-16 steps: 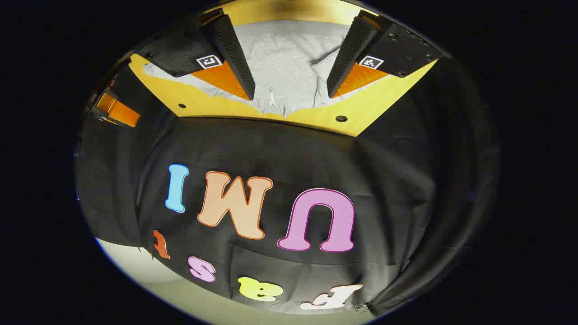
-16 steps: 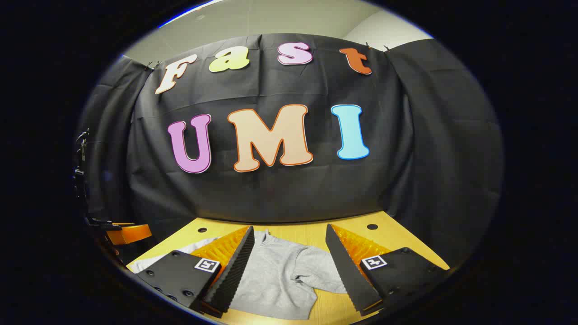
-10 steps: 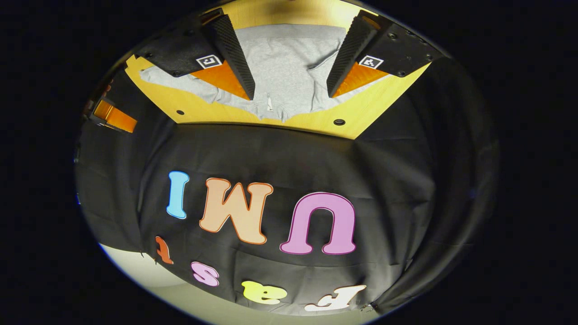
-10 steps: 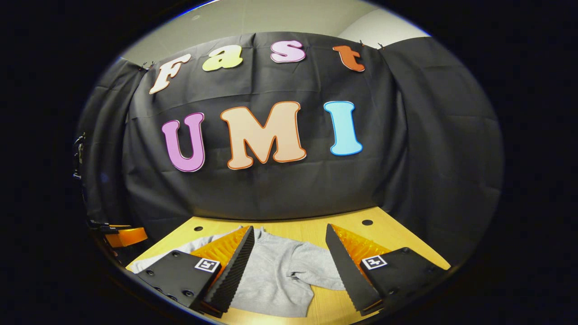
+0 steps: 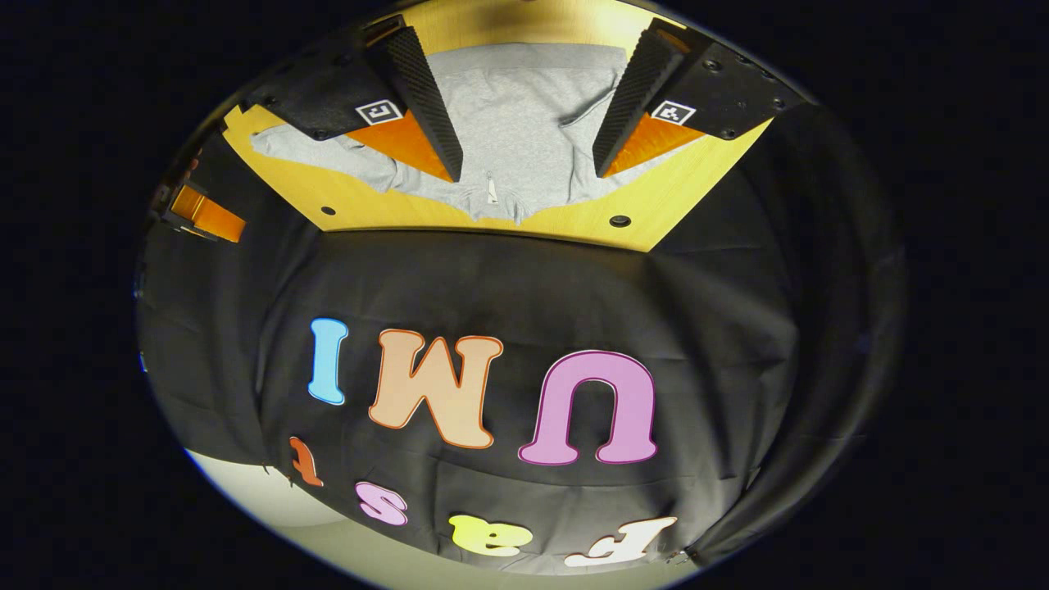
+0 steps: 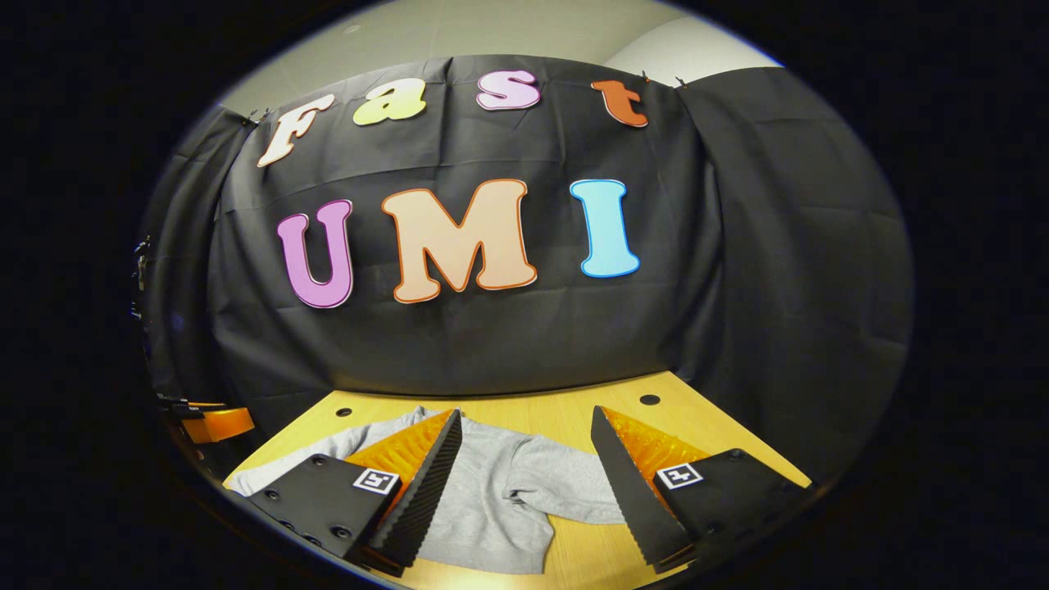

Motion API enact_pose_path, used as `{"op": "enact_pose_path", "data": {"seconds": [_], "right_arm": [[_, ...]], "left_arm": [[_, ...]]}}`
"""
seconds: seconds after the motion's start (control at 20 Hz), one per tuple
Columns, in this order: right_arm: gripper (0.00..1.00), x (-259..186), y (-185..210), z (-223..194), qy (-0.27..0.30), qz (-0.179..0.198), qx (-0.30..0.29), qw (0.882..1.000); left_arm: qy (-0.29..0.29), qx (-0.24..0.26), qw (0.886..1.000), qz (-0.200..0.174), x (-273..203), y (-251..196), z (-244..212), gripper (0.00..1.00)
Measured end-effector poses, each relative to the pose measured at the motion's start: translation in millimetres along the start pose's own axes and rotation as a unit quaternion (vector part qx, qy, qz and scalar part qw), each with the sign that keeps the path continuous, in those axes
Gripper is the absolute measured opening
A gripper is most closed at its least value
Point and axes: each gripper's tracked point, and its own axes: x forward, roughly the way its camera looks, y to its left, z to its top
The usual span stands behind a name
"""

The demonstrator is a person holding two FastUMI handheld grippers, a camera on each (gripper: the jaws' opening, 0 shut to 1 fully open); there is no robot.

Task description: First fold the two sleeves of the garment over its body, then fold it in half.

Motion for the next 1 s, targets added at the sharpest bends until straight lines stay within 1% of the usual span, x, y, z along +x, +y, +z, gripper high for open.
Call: {"op": "enact_pose_path", "data": {"seconds": [0.05,0.1,0.2,0.3,0.35,0.4,0.6,0.65,0.7,0.75,0.85,0.9,0.95,1.0], "right_arm": [[0.95,1,-6,-2,0.001,-0.006,0.002,1.000],[0.98,2,-13,-3,0.002,-0.011,0.004,1.000],[0.98,3,-32,-8,0.005,-0.030,0.009,0.999],[0.98,8,-61,-13,0.010,-0.060,0.010,0.998],[0.98,10,-77,-18,0.011,-0.076,0.010,0.997],[0.98,12,-92,-23,0.016,-0.089,0.012,0.996],[0.98,16,-147,-50,0.036,-0.136,0.021,0.990],[0.98,17,-158,-56,0.039,-0.144,0.022,0.989],[0.94,19,-170,-62,0.044,-0.152,0.020,0.987],[0.98,21,-184,-69,0.049,-0.163,0.018,0.985],[0.98,25,-206,-87,0.069,-0.179,0.020,0.981],[0.94,27,-216,-95,0.078,-0.184,0.024,0.980],[0.98,28,-225,-104,0.086,-0.191,0.026,0.978],[0.95,29,-235,-113,0.094,-0.199,0.026,0.975]], "left_arm": [[0.002,0.002,1.000,-0.001,1,0,0,0.94],[0.003,0.003,1.000,-0.001,2,-1,-1,0.94],[0.004,0.004,1.000,-0.003,4,-2,-1,0.93],[0.002,0.004,1.000,-0.006,5,-4,1,0.94],[0.002,0.004,1.000,-0.008,6,-6,2,0.92],[0.002,0.003,1.000,-0.010,7,-7,1,0.94],[0.008,-0.007,1.000,-0.010,10,-8,-3,0.93],[0.009,-0.010,1.000,-0.008,11,-7,-3,0.94],[0.010,-0.013,1.000,-0.006,11,-6,-5,0.94],[0.009,-0.019,1.000,-0.009,13,-6,-5,0.94],[0.009,-0.026,1.000,-0.009,15,-5,-5,0.94],[0.010,-0.029,1.000,-0.006,16,-3,-8,0.94],[0.012,-0.032,0.999,-0.002,18,0,-8,0.94],[0.013,-0.036,0.999,0.003,18,3,-10,0.94]]}}
